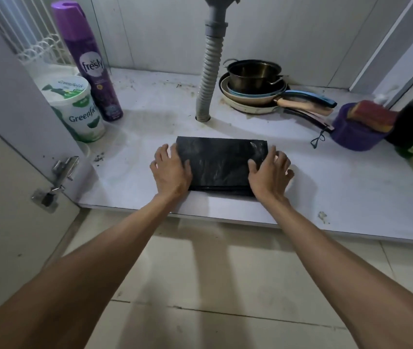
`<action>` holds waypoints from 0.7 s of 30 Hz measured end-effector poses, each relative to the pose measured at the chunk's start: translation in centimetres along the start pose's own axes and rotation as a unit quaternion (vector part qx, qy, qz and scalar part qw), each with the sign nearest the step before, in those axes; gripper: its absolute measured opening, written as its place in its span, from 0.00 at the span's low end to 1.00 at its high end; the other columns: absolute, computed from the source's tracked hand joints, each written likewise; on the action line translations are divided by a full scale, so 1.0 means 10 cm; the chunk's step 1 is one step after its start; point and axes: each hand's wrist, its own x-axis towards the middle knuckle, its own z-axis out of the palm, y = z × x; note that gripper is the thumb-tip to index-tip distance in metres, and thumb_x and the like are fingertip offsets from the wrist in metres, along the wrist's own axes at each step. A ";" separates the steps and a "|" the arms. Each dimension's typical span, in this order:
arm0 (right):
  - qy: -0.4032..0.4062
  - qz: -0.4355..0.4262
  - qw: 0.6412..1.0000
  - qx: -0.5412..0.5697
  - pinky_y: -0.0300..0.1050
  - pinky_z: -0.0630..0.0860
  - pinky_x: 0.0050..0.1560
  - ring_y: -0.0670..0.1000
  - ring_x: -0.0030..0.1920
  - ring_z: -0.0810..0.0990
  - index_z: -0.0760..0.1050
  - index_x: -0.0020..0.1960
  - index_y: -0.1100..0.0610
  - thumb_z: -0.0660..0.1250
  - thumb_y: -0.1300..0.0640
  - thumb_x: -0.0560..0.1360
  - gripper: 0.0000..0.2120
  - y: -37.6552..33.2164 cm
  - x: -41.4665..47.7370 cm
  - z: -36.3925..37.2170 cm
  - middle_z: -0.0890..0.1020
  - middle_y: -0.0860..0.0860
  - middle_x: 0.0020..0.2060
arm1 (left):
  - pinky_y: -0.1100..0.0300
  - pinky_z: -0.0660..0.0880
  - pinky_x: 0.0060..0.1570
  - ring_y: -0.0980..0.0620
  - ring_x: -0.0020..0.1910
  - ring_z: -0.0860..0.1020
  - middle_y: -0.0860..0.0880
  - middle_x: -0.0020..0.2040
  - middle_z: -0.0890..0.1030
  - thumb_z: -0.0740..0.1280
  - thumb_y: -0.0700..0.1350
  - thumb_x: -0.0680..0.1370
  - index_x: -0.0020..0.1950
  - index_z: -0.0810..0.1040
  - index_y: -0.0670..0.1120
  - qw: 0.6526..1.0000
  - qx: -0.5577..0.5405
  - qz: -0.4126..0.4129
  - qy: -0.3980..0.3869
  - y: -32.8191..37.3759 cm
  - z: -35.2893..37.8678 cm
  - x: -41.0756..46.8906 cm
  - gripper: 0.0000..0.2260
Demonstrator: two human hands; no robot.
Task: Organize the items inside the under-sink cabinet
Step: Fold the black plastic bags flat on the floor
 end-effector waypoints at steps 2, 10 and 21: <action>0.004 -0.089 0.996 -0.021 0.65 0.51 0.73 0.60 0.77 0.52 0.54 0.79 0.57 0.56 0.41 0.81 0.33 -0.01 -0.10 0.09 0.58 0.57 0.77 | 0.45 0.51 0.74 0.45 0.78 0.52 0.44 0.78 0.58 0.57 0.53 0.81 0.76 0.60 0.46 0.992 0.035 0.124 -0.010 0.00 0.12 -0.11 0.25; -0.099 -0.139 0.984 -0.048 0.64 0.40 0.75 0.56 0.79 0.45 0.53 0.79 0.42 0.45 0.34 0.80 0.29 0.03 -0.16 0.28 0.52 0.50 0.79 | 0.47 0.39 0.76 0.50 0.78 0.43 0.51 0.80 0.48 0.48 0.61 0.81 0.79 0.52 0.57 0.966 0.067 0.210 -0.135 -0.02 0.28 -0.08 0.26; -0.070 -0.041 0.994 -0.073 0.61 0.37 0.76 0.57 0.79 0.41 0.51 0.79 0.58 0.47 0.44 0.83 0.29 0.01 -0.02 0.07 0.47 0.57 0.79 | 0.36 0.39 0.72 0.44 0.78 0.45 0.46 0.78 0.57 0.52 0.52 0.80 0.74 0.62 0.45 0.990 0.071 0.079 -0.094 0.05 0.12 0.13 0.24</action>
